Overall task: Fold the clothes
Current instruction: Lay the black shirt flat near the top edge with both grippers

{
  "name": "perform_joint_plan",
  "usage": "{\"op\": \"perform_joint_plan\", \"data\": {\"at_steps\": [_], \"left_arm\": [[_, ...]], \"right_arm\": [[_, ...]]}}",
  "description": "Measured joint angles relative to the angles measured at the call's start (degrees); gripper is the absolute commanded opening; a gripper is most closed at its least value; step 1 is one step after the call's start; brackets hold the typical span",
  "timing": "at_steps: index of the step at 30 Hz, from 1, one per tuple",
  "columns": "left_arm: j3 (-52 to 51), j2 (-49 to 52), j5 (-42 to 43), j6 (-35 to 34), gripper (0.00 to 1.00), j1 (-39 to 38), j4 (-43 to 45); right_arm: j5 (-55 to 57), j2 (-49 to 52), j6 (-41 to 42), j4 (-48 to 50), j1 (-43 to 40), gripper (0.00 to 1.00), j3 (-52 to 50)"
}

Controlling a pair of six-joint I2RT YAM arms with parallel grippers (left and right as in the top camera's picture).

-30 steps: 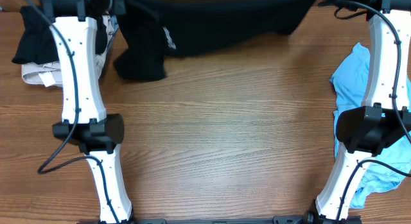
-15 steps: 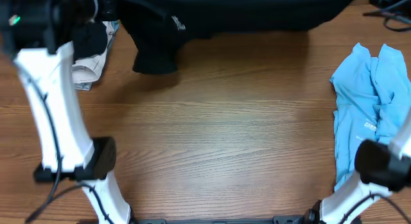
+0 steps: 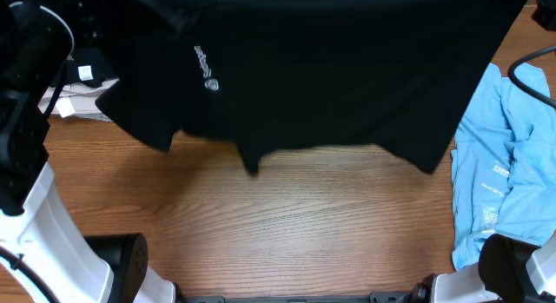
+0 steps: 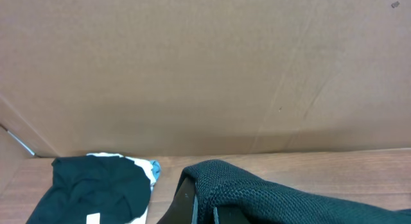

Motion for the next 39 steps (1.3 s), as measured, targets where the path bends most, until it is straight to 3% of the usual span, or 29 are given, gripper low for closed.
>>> {"op": "perform_joint_plan", "data": {"at_steps": [9, 22, 31, 39], "left_arm": [[-0.02, 7.85, 0.11, 2.03, 0.04, 0.0, 7.91], [-0.68, 14.08, 1.36, 1.88, 0.04, 1.09, 23.37], [-0.66, 13.81, 1.53, 2.16, 0.04, 1.55, 14.19], [-0.24, 21.09, 4.31, 2.36, 0.04, 1.55, 1.97]], "right_arm": [[0.28, 6.78, -0.15, 7.08, 0.48, 0.04, 0.0], [0.17, 11.93, 6.38, 26.97, 2.01, 0.04, 0.37], [0.31, 13.38, 5.9, 18.21, 2.97, 0.04, 1.07], [0.37, 23.37, 1.55, 8.57, 3.45, 0.04, 1.49]]}}
